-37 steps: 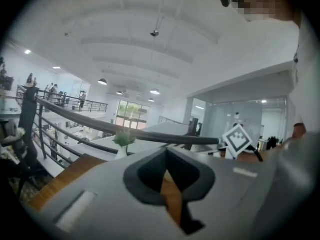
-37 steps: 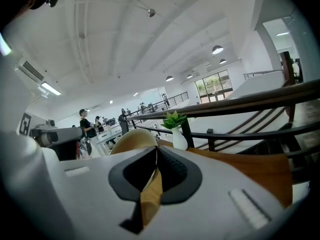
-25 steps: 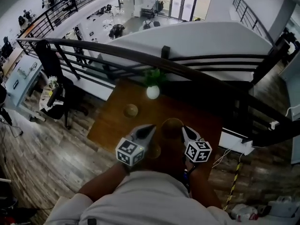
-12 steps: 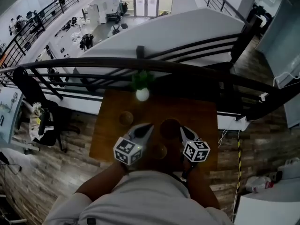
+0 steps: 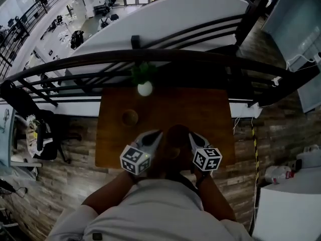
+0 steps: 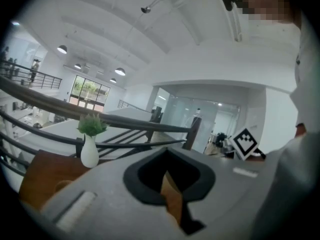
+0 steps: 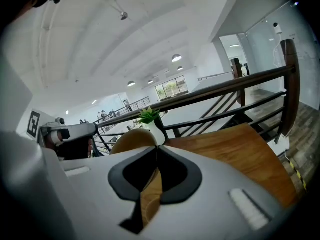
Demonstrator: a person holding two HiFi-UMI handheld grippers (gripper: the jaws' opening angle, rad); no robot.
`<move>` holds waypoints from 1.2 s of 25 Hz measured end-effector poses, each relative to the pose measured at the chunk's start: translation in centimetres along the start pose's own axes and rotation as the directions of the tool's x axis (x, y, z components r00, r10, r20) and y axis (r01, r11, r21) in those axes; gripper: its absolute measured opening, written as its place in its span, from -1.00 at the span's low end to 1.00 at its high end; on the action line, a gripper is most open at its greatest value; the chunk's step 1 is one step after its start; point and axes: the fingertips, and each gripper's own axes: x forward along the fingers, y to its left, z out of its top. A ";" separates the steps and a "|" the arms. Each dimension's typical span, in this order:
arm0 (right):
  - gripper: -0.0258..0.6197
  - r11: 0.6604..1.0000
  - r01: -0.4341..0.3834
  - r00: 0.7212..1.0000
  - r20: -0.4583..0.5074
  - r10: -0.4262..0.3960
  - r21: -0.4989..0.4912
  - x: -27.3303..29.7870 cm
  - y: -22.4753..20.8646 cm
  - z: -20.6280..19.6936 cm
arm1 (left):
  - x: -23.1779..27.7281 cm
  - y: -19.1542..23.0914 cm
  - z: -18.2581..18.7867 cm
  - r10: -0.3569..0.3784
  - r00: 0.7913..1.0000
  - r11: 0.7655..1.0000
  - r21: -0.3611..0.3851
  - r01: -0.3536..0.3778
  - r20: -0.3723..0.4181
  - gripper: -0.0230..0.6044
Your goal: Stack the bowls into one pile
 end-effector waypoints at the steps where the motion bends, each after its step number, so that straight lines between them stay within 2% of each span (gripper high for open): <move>1: -0.87 1.000 -0.001 1.000 -0.010 0.001 0.001 0.4 -0.1 -0.3 | 0.1 0.3 -0.6 0.002 1.000 1.000 -0.010 -0.003 -0.011 -0.91; 13: -0.87 0.999 -0.031 0.989 -0.142 0.032 0.011 4.0 -1.9 -5.2 | 1.3 2.9 -7.0 0.051 0.992 0.994 -0.090 -0.061 -0.114 -0.91; 25: -0.86 0.998 -0.044 0.962 -0.268 0.055 0.049 6.0 -3.9 -12.0 | 2.4 4.6 -13.4 0.094 0.973 0.980 -0.154 -0.128 -0.209 -0.92; 30: -0.86 0.998 -0.042 0.946 -0.318 0.058 0.056 6.5 -4.8 -14.7 | 3.0 4.4 -14.9 0.088 0.965 0.975 -0.177 -0.134 -0.246 -0.91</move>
